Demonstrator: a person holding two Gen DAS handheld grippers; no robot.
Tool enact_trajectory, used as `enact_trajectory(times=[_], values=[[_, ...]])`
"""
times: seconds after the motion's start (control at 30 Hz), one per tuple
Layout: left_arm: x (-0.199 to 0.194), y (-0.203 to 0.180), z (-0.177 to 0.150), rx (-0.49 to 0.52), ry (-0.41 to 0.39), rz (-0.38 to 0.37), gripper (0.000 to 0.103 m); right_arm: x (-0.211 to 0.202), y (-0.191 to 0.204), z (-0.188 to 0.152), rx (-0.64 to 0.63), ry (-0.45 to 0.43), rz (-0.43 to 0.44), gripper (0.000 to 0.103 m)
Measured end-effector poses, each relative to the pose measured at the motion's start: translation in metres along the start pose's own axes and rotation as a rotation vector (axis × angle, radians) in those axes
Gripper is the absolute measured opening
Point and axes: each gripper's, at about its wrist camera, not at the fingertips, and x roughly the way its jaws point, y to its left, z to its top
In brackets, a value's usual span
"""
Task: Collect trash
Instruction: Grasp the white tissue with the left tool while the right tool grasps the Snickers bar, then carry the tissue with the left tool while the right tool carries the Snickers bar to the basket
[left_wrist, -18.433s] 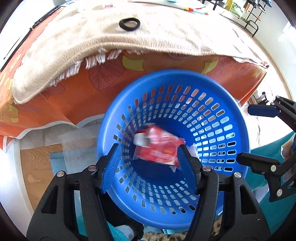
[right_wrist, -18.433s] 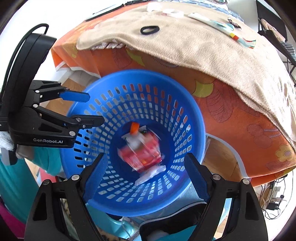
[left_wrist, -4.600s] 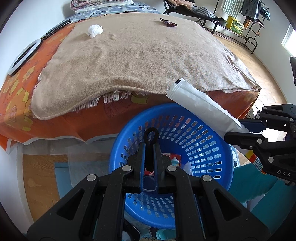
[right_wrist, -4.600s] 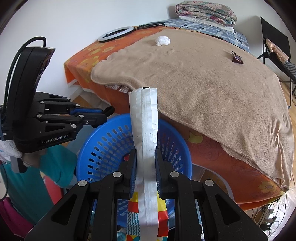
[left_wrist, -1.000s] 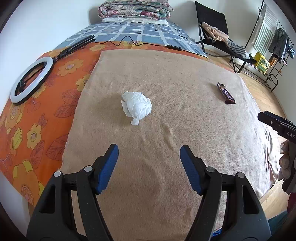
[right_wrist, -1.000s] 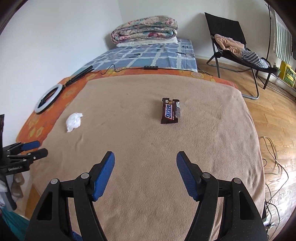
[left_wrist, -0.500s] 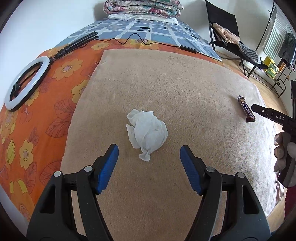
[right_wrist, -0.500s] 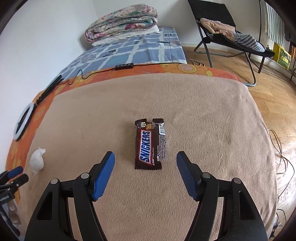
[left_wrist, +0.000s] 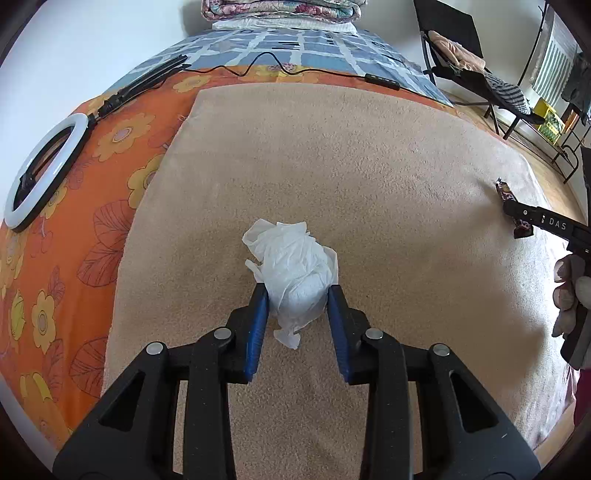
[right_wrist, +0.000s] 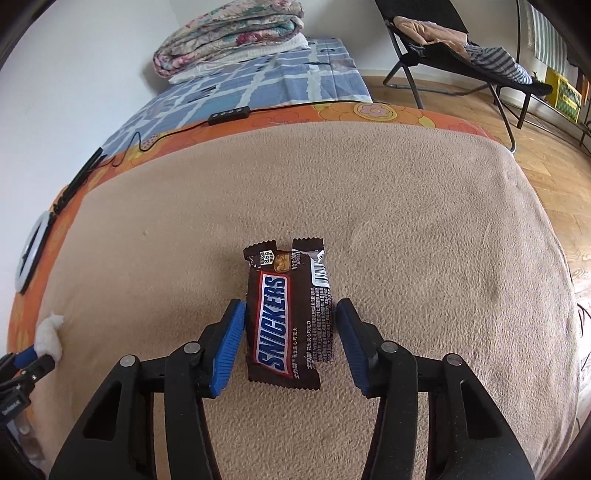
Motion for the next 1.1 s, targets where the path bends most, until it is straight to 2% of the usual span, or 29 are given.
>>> enact_trajectory(times=[0.03, 0.1, 0.27, 0.53, 0.77, 1.1], values=[[-0.001, 0.000, 0.000, 0.004, -0.005, 0.004, 0.031, -0.001, 0.000, 0.000, 0.000, -0.002, 0.001, 0.047], [-0.001, -0.002, -0.001, 0.012, -0.008, 0.009, 0.027, -0.002, 0.000, 0.000, 0.007, -0.004, 0.013, 0.031], [-0.009, -0.003, -0.003, 0.024, -0.024, 0.012, 0.024, -0.005, -0.003, 0.000, 0.028, -0.012, 0.054, 0.009], [-0.031, -0.007, -0.005, 0.037, -0.059, 0.005, 0.022, -0.025, 0.006, 0.000, 0.000, -0.057, 0.070, 0.006], [-0.067, -0.017, -0.010, 0.053, -0.102, -0.029, 0.022, -0.061, 0.022, -0.004, -0.039, -0.104, 0.101, 0.006], [-0.126, -0.042, -0.039, 0.114, -0.165, -0.083, 0.022, -0.125, 0.051, -0.034, -0.138, -0.148, 0.162, 0.006]])
